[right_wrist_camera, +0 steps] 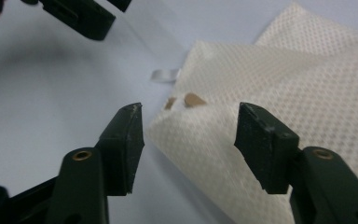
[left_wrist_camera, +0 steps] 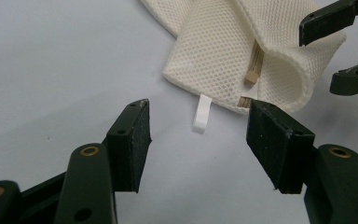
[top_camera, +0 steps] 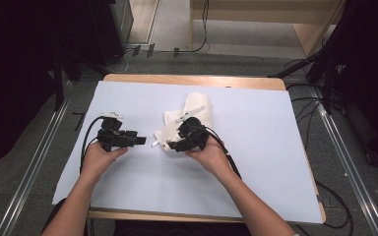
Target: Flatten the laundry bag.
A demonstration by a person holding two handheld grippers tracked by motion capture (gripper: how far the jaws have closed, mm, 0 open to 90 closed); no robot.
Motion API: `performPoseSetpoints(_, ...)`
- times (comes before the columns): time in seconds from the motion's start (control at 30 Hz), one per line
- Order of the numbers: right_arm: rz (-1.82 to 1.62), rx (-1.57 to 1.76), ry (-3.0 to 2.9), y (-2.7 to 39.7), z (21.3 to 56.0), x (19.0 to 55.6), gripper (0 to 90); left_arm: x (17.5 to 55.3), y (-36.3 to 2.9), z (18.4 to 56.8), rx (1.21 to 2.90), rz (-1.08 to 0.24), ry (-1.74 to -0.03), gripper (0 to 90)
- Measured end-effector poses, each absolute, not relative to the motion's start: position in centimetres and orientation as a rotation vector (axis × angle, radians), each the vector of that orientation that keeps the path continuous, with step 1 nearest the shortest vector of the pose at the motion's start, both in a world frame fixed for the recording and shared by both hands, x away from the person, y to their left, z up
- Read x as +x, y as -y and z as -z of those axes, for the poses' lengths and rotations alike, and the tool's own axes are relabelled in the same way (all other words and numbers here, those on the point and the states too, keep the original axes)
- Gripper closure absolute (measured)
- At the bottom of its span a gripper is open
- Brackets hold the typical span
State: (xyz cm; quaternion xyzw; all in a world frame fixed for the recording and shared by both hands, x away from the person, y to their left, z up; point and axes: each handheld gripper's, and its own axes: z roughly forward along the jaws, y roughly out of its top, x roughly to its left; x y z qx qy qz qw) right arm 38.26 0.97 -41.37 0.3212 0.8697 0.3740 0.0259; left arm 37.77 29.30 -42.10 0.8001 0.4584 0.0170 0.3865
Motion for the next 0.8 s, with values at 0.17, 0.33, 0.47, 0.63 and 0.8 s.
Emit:
performPoseSetpoints(0.17, -1.158, 0.991, -2.722, -3.5, 41.0, 39.7, 53.0, 37.8, -29.9, 42.0, 2.027, -0.043, -1.178, 40.6)
performPoseSetpoints(0.33, -1.065, 1.032, -2.756, -6.5, 43.5, 41.6, 46.0, 37.8, -30.7, 41.9, 2.013, -0.058, -1.199, 40.6)
performPoseSetpoints(0.47, -1.000, 1.015, -2.740, -7.4, 44.7, 42.0, 46.4, 37.8, -31.4, 41.9, 1.995, -0.056, -1.213, 40.6)
performPoseSetpoints(0.63, -0.957, 0.991, -2.714, -8.0, 45.3, 41.9, 54.6, 37.8, -31.6, 41.8, 1.985, -0.057, -1.217, 40.6)
performPoseSetpoints(0.8, -0.923, 0.963, -2.676, -8.3, 45.4, 41.5, 60.3, 37.8, -31.5, 41.8, 1.989, -0.058, -1.216, 40.6)
